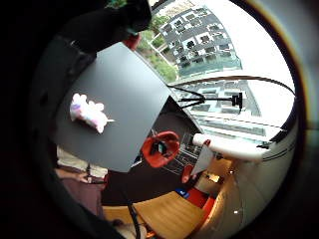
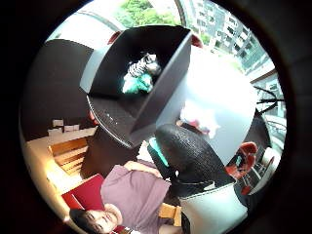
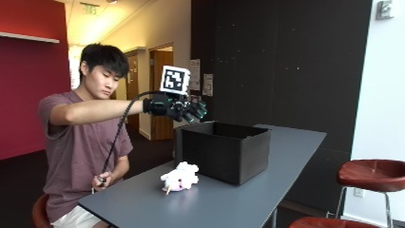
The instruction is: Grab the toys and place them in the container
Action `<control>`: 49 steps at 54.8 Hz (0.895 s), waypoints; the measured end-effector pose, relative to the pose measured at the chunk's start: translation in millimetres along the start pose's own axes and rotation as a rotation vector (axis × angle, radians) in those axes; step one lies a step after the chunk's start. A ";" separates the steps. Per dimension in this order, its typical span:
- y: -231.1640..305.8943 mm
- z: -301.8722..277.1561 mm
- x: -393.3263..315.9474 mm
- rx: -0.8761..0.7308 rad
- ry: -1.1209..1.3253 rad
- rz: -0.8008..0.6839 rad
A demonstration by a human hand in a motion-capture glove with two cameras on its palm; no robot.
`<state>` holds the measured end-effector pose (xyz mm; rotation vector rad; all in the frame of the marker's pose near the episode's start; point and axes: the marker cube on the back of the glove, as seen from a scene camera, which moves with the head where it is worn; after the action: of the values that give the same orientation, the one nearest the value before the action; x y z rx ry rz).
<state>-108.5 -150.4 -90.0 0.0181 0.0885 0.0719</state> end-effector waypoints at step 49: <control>-53.5 233.2 -28.8 0.158 -0.007 -0.083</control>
<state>-112.6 -209.3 143.7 0.1726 0.0874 -0.0180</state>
